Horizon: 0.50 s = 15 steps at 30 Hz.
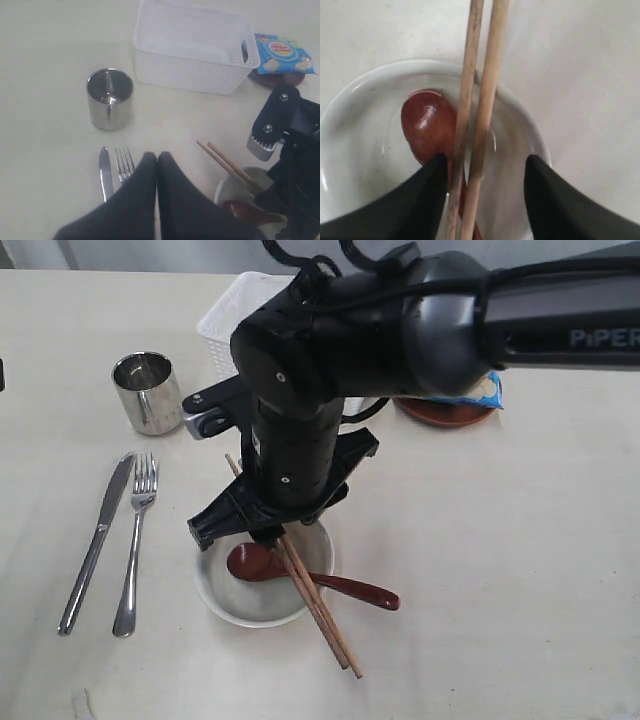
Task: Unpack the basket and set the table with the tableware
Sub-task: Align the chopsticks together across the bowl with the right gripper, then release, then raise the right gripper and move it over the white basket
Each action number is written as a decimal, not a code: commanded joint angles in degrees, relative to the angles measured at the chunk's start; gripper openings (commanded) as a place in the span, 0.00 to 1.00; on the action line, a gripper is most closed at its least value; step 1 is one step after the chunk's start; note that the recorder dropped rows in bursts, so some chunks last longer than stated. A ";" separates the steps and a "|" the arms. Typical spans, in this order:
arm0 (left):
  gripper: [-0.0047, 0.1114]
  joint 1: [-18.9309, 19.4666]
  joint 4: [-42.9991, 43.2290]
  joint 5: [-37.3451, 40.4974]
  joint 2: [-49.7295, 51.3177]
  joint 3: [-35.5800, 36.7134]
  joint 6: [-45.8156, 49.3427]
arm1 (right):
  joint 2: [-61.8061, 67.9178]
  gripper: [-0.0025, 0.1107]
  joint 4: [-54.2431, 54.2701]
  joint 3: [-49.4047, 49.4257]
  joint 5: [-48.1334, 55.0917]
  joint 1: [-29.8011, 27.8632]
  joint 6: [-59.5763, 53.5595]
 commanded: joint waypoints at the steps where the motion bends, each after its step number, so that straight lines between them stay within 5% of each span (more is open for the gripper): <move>1: 0.04 -0.36 -0.21 -0.55 -0.21 0.24 0.21 | -5.32 0.43 -0.48 -0.07 0.87 0.02 -0.06; 10: 0.04 -0.36 -0.21 -0.55 -0.21 0.24 0.21 | -15.96 0.43 -12.99 -0.07 3.97 -0.79 3.56; 15: 0.04 -0.36 -0.21 -0.55 -0.21 0.24 0.21 | -20.00 0.43 -18.79 -0.07 5.50 -8.26 6.29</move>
